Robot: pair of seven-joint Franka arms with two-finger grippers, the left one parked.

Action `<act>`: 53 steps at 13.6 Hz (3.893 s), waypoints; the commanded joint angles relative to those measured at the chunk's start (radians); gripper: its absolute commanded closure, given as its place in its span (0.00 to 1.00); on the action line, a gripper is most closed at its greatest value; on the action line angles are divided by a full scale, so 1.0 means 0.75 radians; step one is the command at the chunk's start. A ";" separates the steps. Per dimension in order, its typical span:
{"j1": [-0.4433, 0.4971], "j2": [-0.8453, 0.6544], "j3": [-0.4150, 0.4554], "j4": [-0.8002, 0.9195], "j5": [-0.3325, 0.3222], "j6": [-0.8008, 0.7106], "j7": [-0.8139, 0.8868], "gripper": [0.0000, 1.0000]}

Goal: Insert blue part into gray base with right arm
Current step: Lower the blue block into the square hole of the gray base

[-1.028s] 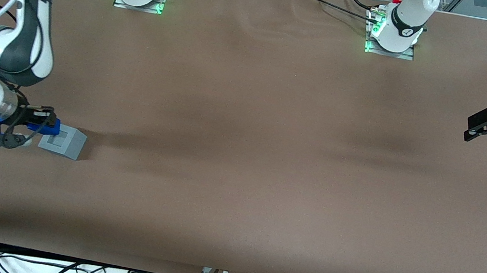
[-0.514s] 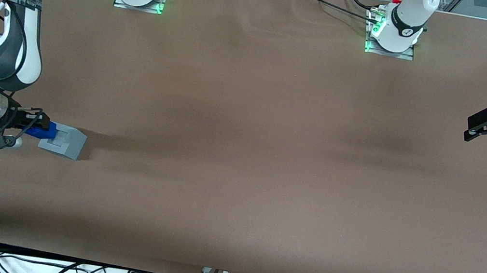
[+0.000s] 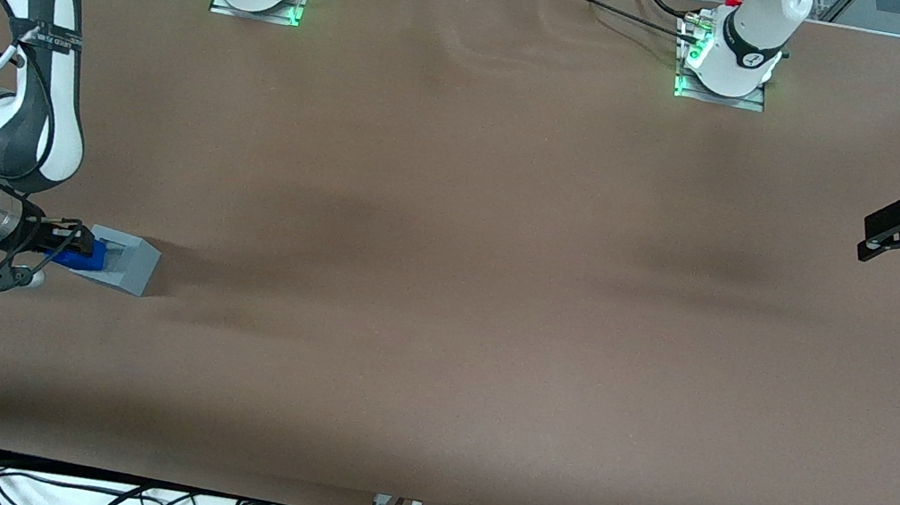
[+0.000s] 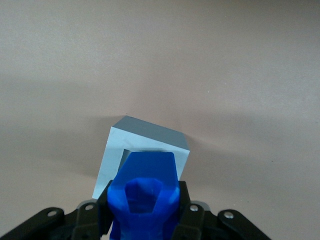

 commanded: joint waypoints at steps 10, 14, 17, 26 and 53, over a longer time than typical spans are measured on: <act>-0.013 0.040 0.013 -0.008 0.083 0.006 0.041 0.91; -0.013 0.057 0.013 -0.008 0.083 0.033 0.075 0.91; -0.015 0.073 0.011 -0.008 0.083 0.045 0.135 0.91; -0.001 0.071 0.009 -0.053 0.079 0.035 0.351 0.91; 0.014 0.073 0.013 -0.045 0.066 0.094 0.390 0.85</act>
